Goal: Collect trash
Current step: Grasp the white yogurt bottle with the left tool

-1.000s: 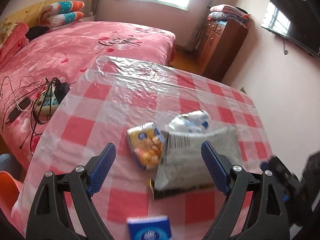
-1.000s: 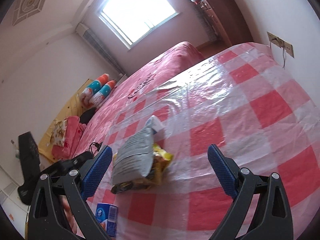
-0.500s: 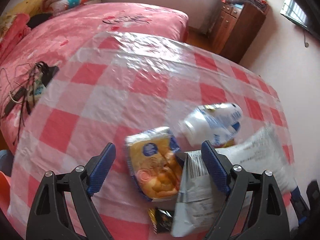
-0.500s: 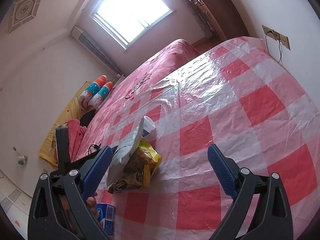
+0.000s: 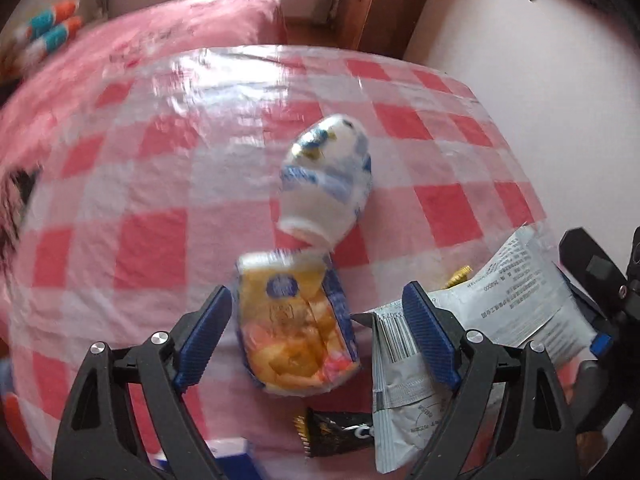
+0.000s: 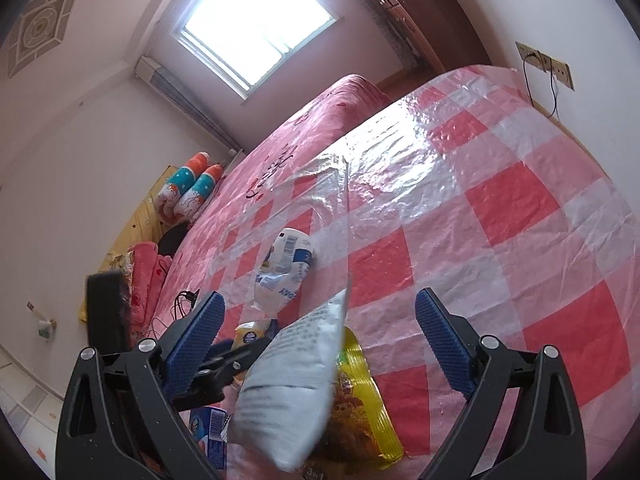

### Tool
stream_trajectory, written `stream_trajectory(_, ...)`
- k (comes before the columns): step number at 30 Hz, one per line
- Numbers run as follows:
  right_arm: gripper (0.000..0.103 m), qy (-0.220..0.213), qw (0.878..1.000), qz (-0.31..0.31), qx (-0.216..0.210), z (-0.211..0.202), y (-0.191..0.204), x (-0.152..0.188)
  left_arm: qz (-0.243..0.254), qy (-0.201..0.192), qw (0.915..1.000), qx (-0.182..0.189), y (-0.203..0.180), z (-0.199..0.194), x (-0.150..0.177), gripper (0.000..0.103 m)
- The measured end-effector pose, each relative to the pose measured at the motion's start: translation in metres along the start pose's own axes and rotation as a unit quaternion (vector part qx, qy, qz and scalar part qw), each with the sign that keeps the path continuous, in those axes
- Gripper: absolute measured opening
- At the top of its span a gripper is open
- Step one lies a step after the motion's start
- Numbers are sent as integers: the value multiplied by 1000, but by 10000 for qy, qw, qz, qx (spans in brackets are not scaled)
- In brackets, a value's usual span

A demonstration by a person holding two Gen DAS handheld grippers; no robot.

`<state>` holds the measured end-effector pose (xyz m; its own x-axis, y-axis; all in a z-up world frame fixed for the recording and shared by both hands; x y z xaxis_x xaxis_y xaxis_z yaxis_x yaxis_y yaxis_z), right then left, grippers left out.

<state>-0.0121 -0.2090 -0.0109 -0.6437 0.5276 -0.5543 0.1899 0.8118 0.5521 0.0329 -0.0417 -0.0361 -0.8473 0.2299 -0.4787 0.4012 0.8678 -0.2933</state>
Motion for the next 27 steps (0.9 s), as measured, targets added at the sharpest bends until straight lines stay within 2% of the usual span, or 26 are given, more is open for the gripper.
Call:
stream_trajectory(2,95,59,10000,-12,9,2,1,2,237,-99,9994,-243,2,-4,-9,88)
stream_trajectory(6,95,217,9997,-80,24,7,3,8,586,-129,9970,-490,6,2,-27,88)
stream_trajectory(11,95,406,9991,-117,38,14,5,15,879,-53,9943,-595,9,24,-47,88)
stream_trajectory(16,95,558,9984,-122,-57,20,8,20,996,-6,9937,-522,6,40,-58,88)
stream_trajectory(19,95,558,9983,-164,-86,20,10,21,962,-10,9949,-291,3,47,-66,88)
stream_trajectory(27,95,585,9972,-435,-135,23,19,24,733,27,9969,-272,7,64,-71,85)
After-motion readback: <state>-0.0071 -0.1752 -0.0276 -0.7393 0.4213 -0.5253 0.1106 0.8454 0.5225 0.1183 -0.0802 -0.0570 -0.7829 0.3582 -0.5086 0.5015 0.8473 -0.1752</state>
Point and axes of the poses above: each gripper's, at about its wrist camera, not at the fingertips, and z roughly the way its jaws point, y to its left, x to its underside, the point moved 7 cm from there along z, roughly the way its jaws point, and after that the axes turned 11 degrees about x, right-handed, at the moved point
